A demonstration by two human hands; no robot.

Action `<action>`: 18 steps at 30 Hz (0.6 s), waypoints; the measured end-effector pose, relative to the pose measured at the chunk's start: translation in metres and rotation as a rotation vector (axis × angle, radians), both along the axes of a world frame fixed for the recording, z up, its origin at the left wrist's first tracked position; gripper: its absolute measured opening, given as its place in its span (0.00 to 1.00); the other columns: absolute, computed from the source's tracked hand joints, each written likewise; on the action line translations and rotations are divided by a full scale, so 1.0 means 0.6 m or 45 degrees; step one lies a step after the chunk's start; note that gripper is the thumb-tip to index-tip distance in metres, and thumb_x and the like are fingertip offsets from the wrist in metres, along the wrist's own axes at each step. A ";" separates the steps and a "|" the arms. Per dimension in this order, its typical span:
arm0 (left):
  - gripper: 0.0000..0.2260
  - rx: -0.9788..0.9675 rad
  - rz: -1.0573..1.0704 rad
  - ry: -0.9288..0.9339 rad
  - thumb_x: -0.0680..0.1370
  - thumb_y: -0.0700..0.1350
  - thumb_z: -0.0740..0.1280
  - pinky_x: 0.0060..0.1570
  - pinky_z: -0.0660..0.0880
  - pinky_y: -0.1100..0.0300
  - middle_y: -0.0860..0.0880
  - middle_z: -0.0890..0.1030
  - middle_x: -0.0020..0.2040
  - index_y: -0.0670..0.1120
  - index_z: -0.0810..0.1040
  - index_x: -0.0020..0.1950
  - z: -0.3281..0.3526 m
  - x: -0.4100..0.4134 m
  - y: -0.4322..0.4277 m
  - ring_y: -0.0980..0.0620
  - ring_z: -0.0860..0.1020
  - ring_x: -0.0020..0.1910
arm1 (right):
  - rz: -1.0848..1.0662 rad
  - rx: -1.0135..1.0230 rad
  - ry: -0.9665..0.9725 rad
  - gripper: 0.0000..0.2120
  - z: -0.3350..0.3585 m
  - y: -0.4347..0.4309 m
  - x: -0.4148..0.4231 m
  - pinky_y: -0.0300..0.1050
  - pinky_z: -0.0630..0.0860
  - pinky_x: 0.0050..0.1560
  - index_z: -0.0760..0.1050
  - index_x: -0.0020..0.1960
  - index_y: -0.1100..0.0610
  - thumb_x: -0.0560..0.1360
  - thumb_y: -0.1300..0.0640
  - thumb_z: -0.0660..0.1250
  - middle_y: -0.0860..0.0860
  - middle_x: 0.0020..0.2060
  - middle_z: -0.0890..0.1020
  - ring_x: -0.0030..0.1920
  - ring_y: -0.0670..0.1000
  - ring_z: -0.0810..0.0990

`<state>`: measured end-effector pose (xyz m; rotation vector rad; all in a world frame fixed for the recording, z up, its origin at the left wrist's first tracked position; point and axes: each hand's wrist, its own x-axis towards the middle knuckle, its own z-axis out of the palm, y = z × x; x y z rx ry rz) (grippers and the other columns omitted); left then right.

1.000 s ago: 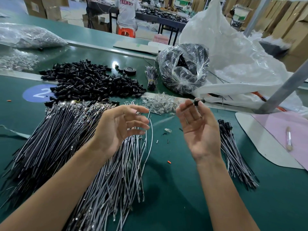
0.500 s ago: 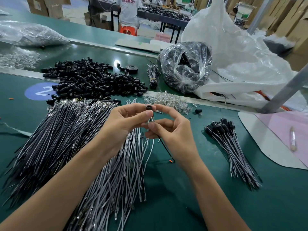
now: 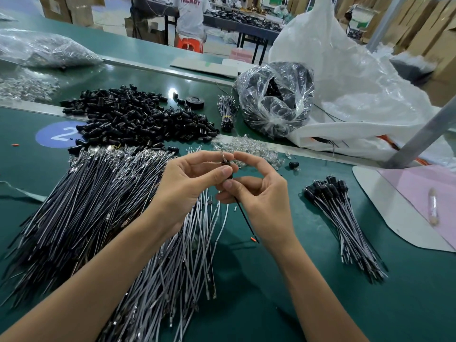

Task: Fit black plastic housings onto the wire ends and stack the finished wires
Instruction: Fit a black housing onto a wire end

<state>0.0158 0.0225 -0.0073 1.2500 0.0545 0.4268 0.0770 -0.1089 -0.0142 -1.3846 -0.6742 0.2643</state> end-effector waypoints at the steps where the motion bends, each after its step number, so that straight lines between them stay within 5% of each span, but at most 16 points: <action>1: 0.13 0.029 0.016 0.002 0.64 0.48 0.76 0.45 0.79 0.62 0.44 0.86 0.44 0.49 0.86 0.47 0.001 -0.001 -0.001 0.51 0.83 0.39 | -0.016 0.002 -0.016 0.19 -0.001 0.000 -0.002 0.42 0.81 0.39 0.73 0.63 0.57 0.75 0.69 0.70 0.55 0.37 0.86 0.36 0.54 0.86; 7: 0.11 0.010 0.093 0.015 0.61 0.46 0.77 0.46 0.79 0.62 0.45 0.86 0.41 0.48 0.85 0.41 -0.001 0.000 -0.002 0.52 0.84 0.39 | -0.112 -0.010 -0.145 0.21 -0.004 0.001 -0.007 0.41 0.82 0.42 0.73 0.63 0.55 0.74 0.70 0.70 0.53 0.39 0.87 0.38 0.53 0.87; 13: 0.13 -0.007 0.197 -0.024 0.62 0.44 0.77 0.35 0.76 0.66 0.49 0.85 0.36 0.45 0.81 0.44 0.001 0.000 -0.001 0.55 0.82 0.34 | -0.073 -0.050 -0.197 0.22 -0.005 0.004 -0.007 0.52 0.82 0.52 0.74 0.64 0.53 0.73 0.65 0.72 0.53 0.43 0.87 0.46 0.52 0.86; 18: 0.15 -0.024 0.261 -0.003 0.58 0.50 0.79 0.35 0.74 0.66 0.49 0.85 0.37 0.49 0.82 0.41 0.000 0.000 0.001 0.56 0.81 0.35 | -0.088 -0.054 -0.136 0.16 -0.001 0.001 -0.007 0.43 0.82 0.46 0.77 0.58 0.53 0.74 0.68 0.71 0.52 0.40 0.87 0.42 0.51 0.87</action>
